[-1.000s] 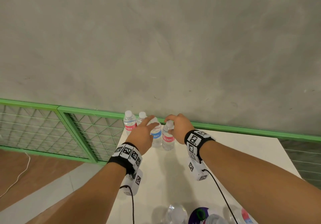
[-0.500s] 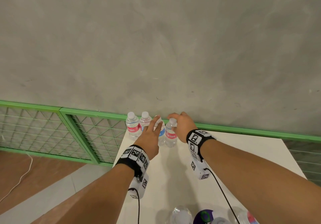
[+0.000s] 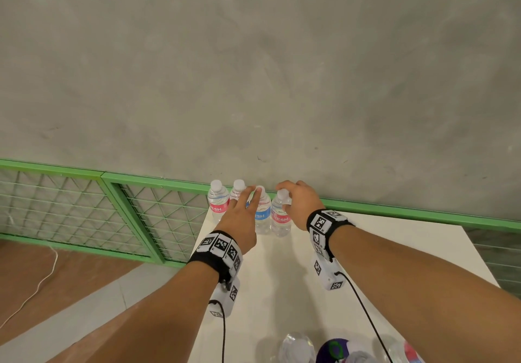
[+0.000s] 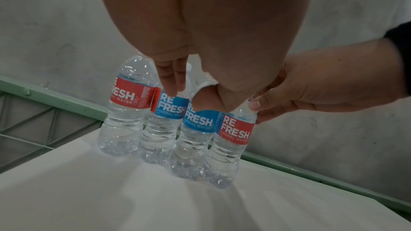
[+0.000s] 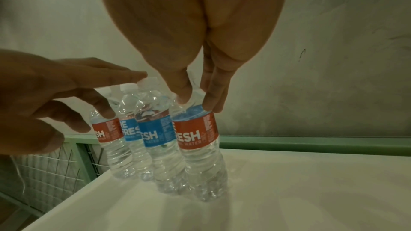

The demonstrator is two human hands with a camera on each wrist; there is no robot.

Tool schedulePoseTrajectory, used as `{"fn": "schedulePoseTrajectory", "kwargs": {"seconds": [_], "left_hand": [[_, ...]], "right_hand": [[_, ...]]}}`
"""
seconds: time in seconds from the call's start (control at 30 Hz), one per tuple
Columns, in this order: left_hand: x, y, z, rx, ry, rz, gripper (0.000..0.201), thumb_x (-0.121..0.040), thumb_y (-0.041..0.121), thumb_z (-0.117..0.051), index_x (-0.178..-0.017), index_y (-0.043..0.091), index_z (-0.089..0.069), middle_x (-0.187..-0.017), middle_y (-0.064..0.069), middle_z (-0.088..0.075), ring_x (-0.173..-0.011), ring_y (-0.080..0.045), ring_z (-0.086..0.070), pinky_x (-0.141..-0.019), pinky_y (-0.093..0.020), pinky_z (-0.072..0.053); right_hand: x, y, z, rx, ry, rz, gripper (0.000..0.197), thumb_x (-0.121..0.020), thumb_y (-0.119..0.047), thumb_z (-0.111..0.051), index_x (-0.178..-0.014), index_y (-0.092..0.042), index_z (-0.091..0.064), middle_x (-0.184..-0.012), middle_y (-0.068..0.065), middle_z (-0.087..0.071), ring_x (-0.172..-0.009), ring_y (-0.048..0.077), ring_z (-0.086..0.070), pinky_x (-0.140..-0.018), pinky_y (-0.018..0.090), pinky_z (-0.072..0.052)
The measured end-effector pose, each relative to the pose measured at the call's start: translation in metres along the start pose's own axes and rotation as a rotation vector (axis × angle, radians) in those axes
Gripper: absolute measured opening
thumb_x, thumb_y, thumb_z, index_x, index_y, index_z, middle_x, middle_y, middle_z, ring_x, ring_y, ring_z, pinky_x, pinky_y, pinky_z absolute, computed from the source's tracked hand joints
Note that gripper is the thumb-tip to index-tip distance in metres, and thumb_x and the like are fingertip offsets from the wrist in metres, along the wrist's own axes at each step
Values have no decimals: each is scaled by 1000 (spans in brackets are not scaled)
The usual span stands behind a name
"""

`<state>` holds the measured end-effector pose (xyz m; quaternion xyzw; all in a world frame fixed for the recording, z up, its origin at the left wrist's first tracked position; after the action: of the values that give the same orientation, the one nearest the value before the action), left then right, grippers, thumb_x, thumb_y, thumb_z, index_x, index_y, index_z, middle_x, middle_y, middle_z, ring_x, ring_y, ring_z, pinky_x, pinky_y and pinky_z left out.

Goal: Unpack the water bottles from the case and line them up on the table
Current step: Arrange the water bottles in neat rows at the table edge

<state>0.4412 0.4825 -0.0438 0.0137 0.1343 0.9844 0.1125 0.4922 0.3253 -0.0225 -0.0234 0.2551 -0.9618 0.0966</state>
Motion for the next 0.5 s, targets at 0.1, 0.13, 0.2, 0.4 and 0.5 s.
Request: {"fn": "schedulePoseTrajectory", "kwargs": {"seconds": [0.1,0.13,0.2,0.4,0.5], "left_hand": [[0,1,-5,13,-24,30,102,-79,11,-60,-155,21,7,-158,4,2,-132,-33,-28,-105,-32,-35],[2,0,-5,45,-25,38,103,-79,12,-62,-155,22,6,-158,4,1,-135,-33,-25,-107,-32,-34],[8,0,0,113,-1,44,102,-77,13,-66,-155,23,-1,-158,2,-2,-141,-33,-20,-109,-34,-34],[50,2,36,361,95,21,66,-81,10,-63,-141,25,-40,-147,-1,-26,-118,-25,-51,-97,-32,-45],[86,15,50,424,110,-25,50,-82,10,-62,-128,29,-52,-131,8,-40,-94,-11,-58,-80,-22,-48]], "right_hand": [[2,1,2,13,-10,-10,55,-83,-4,-66,-131,-26,-52,-111,9,-55,-102,30,-58,-87,33,-49],[4,1,5,18,-22,-22,58,-82,-5,-65,-133,-26,-48,-113,10,-55,-103,30,-58,-88,33,-49],[10,3,12,12,-47,-69,64,-81,-7,-66,-138,-25,-42,-119,12,-52,-107,31,-57,-91,34,-48],[62,-17,45,6,-206,-70,34,-79,-35,-72,-110,-24,-63,-105,2,-64,-89,20,-62,-76,25,-46],[119,-45,60,20,-405,44,29,-83,-37,-69,-110,-28,-63,-98,-7,-65,-79,11,-57,-66,20,-41]]}}
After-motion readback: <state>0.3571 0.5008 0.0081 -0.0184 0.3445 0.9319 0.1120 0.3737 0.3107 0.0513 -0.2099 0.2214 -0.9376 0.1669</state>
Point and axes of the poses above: each hand's wrist, its own x-axis away from the middle knuckle, its own z-axis out of the back of the hand, y = z × x, the point moved 5 cm from there along -x, towards the middle knuckle
